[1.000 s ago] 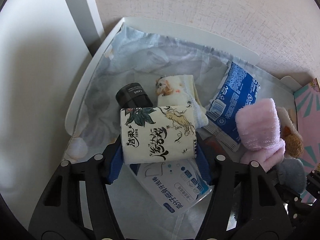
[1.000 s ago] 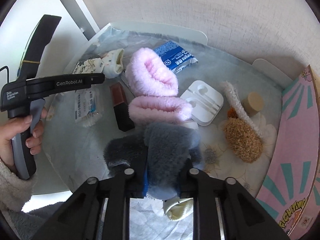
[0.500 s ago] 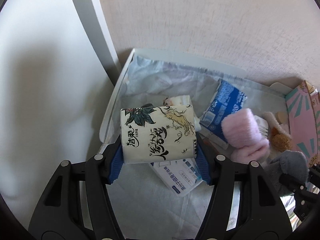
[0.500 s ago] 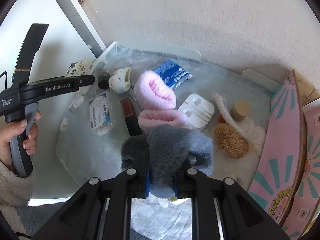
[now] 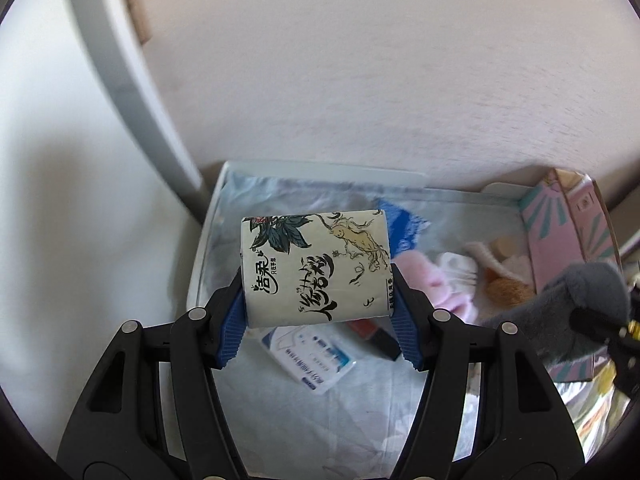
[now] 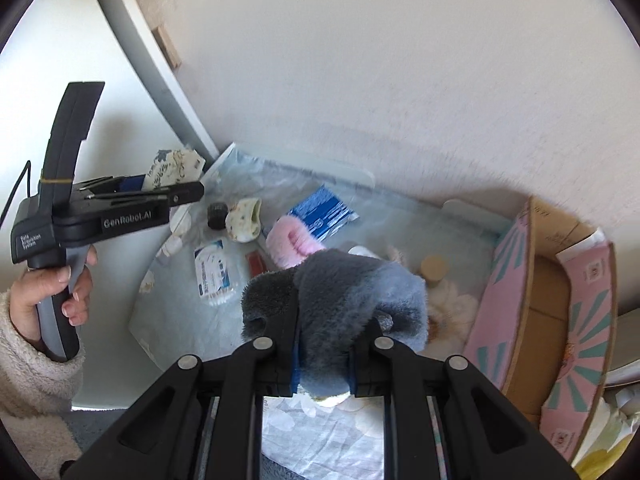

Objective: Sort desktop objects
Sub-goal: 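Carry tissue pack and grey sock into the cardboard box with both tools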

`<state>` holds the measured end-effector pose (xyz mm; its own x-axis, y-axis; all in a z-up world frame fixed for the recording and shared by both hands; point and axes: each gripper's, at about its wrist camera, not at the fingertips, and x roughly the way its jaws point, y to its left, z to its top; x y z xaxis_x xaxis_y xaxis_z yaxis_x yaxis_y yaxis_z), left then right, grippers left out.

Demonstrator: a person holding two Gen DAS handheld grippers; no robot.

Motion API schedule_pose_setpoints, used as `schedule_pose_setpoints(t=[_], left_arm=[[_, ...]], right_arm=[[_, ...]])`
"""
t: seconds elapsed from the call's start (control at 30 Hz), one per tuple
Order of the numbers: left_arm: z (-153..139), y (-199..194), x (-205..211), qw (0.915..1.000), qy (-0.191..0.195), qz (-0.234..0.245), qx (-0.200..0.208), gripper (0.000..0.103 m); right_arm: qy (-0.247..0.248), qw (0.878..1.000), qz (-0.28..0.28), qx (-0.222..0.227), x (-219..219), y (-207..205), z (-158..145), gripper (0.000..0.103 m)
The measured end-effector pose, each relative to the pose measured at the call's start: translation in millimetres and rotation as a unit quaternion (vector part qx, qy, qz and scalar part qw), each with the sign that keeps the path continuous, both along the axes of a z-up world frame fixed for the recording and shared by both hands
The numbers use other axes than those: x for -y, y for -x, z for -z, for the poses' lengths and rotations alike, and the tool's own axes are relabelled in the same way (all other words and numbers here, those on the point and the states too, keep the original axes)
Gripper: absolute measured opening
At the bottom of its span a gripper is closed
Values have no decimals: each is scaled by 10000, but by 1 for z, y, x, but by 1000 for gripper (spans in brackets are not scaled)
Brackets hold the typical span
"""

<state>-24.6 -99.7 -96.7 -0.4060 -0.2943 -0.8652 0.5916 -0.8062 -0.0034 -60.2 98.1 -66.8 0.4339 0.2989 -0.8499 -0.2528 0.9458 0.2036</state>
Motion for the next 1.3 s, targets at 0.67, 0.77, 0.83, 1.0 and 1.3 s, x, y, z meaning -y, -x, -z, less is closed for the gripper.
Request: schedule_pose_setpoints(t=[0.67,0.77,0.83,1.0,1.3], left_arm=[[-54,156,-133,9822,-177,1831,-377,59],[-51,181,-162,9769,-304,2079,-391,59],[-49,194,-177,9753,-262,2163,-374,59],[-34,223,-215,9694,-383,2408,-273,59],[1,249,-238,9655,-567,2541,89,59]], right_arm=[[209,9952,951,65,152,27,-35,16],[264,9944,1022,-70,170,33,-25,16],[323,9939,1047,-145,180,37,-20,16],[522,9929,1025,-306,199,41,-7,16],[676,9928,850,-497,218,37,21,16]])
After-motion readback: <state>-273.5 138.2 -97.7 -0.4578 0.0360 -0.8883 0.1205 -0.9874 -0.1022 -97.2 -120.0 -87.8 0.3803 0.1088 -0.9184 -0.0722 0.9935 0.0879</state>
